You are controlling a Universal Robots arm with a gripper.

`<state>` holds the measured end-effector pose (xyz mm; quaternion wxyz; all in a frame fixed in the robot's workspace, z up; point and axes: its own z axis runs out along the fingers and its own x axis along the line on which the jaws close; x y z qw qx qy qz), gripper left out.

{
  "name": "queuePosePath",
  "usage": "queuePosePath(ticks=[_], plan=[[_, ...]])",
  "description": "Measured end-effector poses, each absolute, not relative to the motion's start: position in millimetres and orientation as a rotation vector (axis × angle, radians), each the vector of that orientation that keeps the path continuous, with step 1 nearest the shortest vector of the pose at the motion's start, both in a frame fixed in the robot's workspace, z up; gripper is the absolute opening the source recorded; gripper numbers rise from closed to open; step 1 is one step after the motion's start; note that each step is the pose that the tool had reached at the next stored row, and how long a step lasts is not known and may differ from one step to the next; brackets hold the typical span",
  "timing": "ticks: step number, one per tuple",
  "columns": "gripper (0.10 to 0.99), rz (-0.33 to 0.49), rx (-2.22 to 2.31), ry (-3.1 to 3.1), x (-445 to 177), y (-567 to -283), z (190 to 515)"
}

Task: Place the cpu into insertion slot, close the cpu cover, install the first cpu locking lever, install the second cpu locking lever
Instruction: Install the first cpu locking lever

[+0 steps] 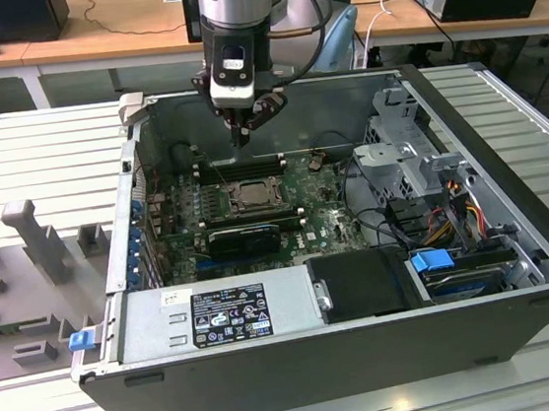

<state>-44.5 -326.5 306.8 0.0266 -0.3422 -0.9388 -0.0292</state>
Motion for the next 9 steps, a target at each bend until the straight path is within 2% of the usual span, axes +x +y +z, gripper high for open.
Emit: queuePosePath(ticks=[9], plan=[[0.106,-0.089,-1.016,-2.914,-44.4,-326.5,306.8]])
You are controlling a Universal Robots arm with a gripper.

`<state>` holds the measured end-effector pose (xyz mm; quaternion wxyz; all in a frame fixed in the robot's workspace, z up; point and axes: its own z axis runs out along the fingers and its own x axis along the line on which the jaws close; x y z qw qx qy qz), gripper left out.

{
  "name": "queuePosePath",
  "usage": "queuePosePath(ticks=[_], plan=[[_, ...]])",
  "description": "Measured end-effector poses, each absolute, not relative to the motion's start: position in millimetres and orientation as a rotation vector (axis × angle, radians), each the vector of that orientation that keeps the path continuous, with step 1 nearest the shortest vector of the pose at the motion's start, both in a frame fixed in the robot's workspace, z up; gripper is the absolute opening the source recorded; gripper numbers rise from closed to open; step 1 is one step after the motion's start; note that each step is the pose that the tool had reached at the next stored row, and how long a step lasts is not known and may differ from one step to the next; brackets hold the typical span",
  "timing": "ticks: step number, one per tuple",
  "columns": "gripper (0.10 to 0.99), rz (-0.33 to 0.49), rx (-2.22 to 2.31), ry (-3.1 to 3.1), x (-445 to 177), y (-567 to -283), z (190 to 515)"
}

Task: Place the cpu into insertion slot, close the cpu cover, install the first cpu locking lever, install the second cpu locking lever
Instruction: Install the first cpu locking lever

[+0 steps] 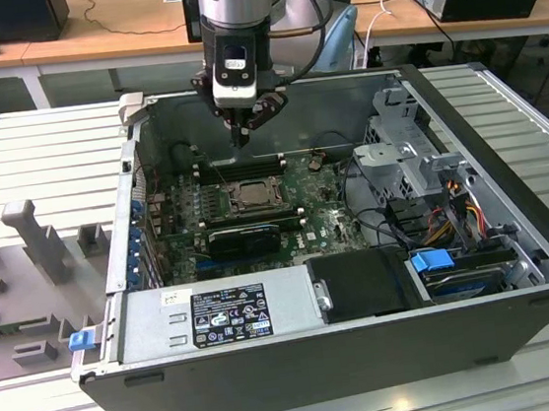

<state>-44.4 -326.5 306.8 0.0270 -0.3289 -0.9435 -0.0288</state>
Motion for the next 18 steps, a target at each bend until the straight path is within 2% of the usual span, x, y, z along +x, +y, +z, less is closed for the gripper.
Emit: queuePosePath(ticks=[18], plan=[[0.106,-0.085,-0.872,-2.958,-44.4,-326.5,306.8]])
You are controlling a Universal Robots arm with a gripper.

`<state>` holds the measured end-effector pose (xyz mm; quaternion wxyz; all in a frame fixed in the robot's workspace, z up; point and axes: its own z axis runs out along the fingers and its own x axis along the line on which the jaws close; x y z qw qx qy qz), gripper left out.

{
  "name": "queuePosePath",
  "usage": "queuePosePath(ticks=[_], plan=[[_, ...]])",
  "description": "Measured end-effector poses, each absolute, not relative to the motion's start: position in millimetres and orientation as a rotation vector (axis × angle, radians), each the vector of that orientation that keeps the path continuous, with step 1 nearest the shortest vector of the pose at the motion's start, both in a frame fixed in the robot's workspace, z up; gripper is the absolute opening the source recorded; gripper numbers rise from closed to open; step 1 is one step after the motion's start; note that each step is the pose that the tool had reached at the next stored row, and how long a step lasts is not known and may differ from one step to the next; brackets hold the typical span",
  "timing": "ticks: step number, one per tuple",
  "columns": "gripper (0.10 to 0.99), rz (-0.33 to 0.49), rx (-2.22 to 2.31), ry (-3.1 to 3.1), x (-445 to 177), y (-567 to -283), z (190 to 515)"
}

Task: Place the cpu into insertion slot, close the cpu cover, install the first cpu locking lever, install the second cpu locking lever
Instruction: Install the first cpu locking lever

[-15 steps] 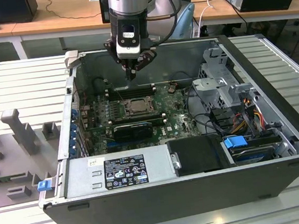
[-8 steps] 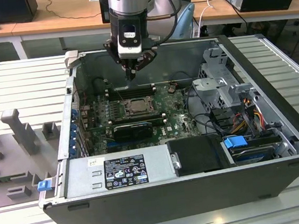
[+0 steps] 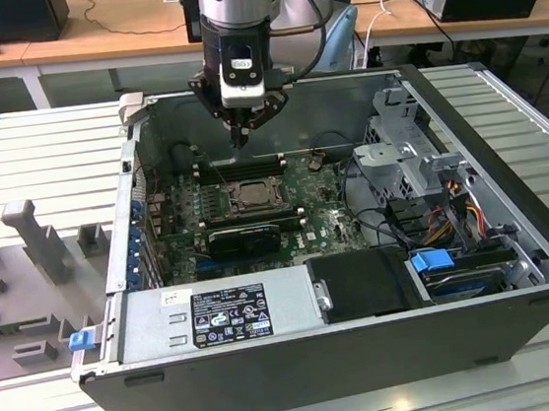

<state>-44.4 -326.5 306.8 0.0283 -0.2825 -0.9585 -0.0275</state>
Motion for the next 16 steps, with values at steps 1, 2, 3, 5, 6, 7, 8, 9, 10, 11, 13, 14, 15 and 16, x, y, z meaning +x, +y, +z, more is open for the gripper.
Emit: queuePosePath(ticks=[1,2,3,5,6,7,8,9,10,11,13,14,15,16], plan=[[0.106,-0.084,-0.839,-2.967,-44.5,-326.5,306.8],[0.106,-0.083,-0.808,-2.975,-44.4,-326.5,306.8],[0.106,-0.082,-0.791,-2.979,-44.4,-326.5,306.8],[0.106,-0.081,-0.755,-2.988,-44.4,-326.5,306.7],[0.106,-0.081,-0.735,-2.993,-44.5,-326.5,306.7],[0.106,-0.08,-0.709,-2.998,-44.5,-326.5,306.6],[0.106,-0.079,-0.686,-3.003,-44.4,-326.5,306.5],[0.106,-0.078,-0.65,-3.011,-44.4,-326.5,306.4],[0.106,-0.076,-0.598,-3.021,-44.4,-326.5,306.1],[0.106,-0.075,-0.555,-3.028,-44.4,-326.5,305.7],[0.106,-0.073,-0.486,-3.039,-44.4,-326.5,304.8],[0.106,-0.072,-0.463,-3.043,-44.4,-326.5,304.3],[0.106,-0.071,-0.433,-3.048,-44.4,-326.5,303.8],[0.106,-0.071,-0.403,-3.053,-44.4,-326.5,303.3]])
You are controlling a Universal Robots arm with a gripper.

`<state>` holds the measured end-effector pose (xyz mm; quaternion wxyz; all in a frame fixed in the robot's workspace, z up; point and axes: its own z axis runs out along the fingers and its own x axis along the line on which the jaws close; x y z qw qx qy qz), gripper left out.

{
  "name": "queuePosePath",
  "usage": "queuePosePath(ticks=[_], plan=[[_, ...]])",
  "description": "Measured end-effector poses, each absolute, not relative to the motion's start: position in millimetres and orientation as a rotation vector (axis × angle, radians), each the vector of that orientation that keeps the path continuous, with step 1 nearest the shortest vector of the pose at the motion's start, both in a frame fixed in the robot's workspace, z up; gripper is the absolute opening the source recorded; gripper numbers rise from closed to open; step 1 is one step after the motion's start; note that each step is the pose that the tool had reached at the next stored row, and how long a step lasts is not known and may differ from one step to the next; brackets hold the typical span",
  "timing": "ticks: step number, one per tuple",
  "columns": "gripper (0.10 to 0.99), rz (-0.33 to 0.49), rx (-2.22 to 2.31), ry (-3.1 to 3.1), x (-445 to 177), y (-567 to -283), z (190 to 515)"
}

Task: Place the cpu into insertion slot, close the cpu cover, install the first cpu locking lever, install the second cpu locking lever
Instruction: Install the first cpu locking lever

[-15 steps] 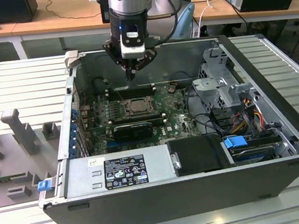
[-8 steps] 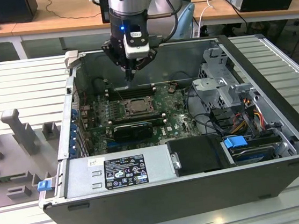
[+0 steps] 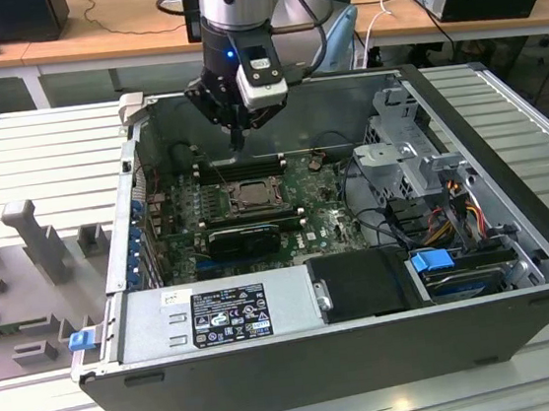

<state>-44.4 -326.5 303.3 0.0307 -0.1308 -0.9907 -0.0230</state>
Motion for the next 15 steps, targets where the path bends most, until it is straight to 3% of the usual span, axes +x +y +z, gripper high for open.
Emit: queuePosePath(ticks=[15], plan=[[0.106,-0.083,-0.083,-3.141,-45.4,-326.5,294.0]])
